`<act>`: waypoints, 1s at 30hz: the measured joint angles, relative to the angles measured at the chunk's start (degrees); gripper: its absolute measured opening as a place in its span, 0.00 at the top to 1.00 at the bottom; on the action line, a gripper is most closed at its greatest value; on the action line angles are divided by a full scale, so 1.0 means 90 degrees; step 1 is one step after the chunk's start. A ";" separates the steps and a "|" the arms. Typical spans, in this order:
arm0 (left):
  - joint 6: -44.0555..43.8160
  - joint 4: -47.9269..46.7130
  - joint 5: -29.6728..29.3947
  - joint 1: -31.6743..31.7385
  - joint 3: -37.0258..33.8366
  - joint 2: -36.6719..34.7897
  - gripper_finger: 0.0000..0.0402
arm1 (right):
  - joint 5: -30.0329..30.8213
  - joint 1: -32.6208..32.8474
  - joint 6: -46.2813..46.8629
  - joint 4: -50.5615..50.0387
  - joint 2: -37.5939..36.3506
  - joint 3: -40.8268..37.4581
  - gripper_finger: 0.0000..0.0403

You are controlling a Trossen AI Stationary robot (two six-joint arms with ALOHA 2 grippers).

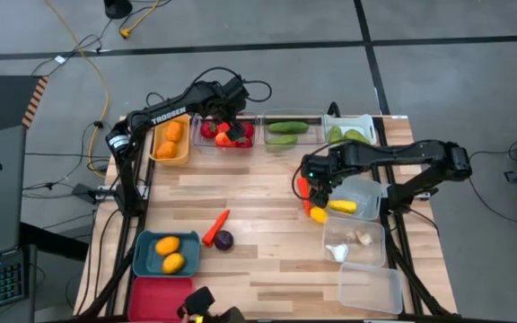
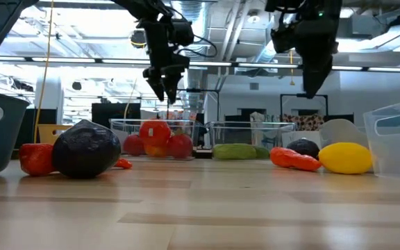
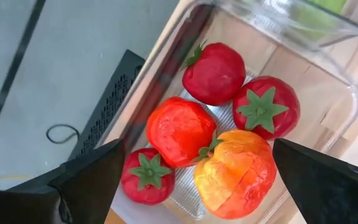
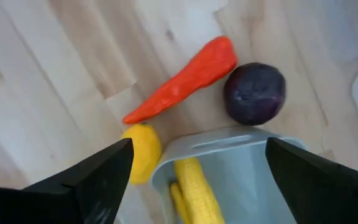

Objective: Sort produce into baskets
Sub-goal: Put the purple plum into the bottom white transparent bin

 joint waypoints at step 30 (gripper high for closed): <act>-0.1046 0.1739 -0.0042 -0.1657 -0.3090 -0.4148 0.01 | 0.0332 -0.1140 -0.2663 0.0821 0.1147 0.0005 0.04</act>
